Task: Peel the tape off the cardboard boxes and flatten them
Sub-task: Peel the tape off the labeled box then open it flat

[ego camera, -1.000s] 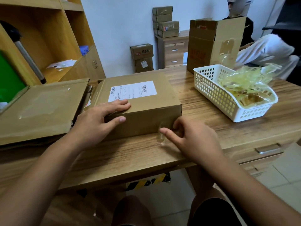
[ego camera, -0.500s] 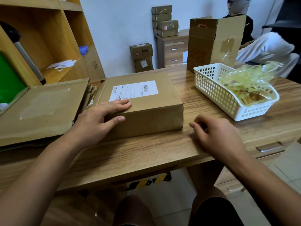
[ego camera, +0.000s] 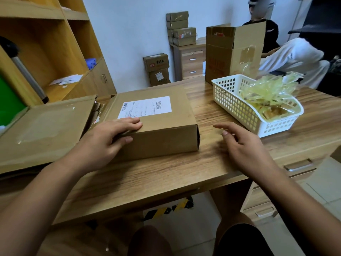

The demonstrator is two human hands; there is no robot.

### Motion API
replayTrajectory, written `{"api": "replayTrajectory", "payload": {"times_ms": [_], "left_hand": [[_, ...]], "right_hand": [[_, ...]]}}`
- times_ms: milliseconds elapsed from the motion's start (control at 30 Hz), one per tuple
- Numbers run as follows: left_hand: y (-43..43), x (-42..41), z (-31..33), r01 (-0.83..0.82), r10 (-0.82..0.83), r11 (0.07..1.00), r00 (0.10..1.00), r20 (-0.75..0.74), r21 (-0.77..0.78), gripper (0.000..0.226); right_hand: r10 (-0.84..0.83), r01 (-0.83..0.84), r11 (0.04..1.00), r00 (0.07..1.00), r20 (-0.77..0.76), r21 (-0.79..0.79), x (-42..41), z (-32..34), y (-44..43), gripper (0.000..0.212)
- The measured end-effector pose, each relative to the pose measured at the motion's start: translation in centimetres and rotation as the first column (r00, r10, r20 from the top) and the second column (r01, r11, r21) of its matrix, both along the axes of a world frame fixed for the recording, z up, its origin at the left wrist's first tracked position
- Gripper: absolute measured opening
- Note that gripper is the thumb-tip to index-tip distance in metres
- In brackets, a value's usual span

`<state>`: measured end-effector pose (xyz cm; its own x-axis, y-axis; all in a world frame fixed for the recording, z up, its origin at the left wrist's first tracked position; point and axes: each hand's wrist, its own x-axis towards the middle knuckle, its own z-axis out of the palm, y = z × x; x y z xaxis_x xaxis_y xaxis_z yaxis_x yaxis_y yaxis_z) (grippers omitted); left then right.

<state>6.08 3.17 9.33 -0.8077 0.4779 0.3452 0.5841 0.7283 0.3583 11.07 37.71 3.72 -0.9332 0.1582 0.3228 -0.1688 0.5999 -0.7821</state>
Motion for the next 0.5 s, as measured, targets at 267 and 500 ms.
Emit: {"api": "replayTrajectory", "payload": {"times_ms": [267,500], "left_hand": [[1.9,1.1,-0.5,-0.107,0.096,0.991,0.986,-0.137,-0.076,0.052],[3.5,2.3,-0.5,-0.271,0.263,0.962,0.952,-0.158,-0.037,0.040]], "right_hand": [[0.307,-0.212,0.776,0.950,0.063,-0.594,0.1,0.6,-2.2,0.032],[0.422,-0.281,0.642,0.906,0.023,-0.713,1.2,-0.1,-3.6,0.032]]}}
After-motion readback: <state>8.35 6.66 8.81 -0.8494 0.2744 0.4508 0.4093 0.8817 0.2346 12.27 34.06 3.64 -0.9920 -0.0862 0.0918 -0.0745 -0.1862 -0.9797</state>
